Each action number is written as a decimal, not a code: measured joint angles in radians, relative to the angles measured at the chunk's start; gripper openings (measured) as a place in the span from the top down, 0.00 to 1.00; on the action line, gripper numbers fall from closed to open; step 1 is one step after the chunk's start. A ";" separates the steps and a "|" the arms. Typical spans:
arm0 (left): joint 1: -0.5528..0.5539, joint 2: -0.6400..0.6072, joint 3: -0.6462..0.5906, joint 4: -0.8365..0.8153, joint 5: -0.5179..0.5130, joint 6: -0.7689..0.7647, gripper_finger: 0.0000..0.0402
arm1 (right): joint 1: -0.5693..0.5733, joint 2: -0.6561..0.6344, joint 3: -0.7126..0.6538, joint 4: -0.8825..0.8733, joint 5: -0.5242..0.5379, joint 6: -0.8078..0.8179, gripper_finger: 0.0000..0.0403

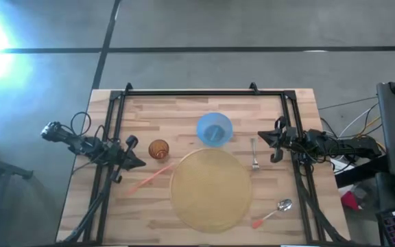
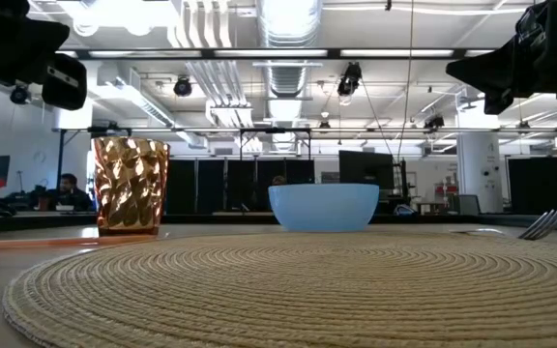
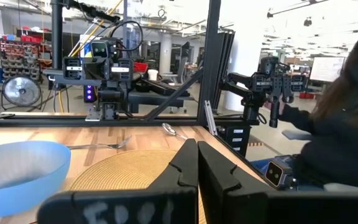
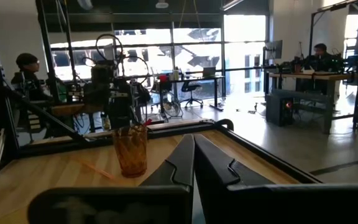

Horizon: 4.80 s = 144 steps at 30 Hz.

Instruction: Pick & Place Utensil

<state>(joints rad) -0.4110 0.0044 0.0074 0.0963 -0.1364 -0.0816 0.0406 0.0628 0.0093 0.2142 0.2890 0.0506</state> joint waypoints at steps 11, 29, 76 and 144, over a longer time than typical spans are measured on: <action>0.000 0.000 0.000 0.000 -0.003 0.027 1.00 | 0.000 -0.001 0.000 0.000 0.000 -0.001 0.98; 0.000 0.000 0.000 0.000 -0.047 0.080 1.00 | 0.000 -0.001 0.000 0.000 0.000 -0.001 0.98; 0.142 0.396 0.530 -0.683 -0.618 -0.539 0.61 | 0.000 0.000 0.000 0.000 0.000 0.002 0.98; 0.414 0.968 0.666 -0.793 -0.172 -0.624 0.62 | 0.000 0.045 0.000 -0.035 0.000 0.107 0.98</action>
<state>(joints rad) 0.0032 0.9728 0.6735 -0.6964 -0.3080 -0.7059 0.0410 0.1074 0.0097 0.1795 0.2891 0.1577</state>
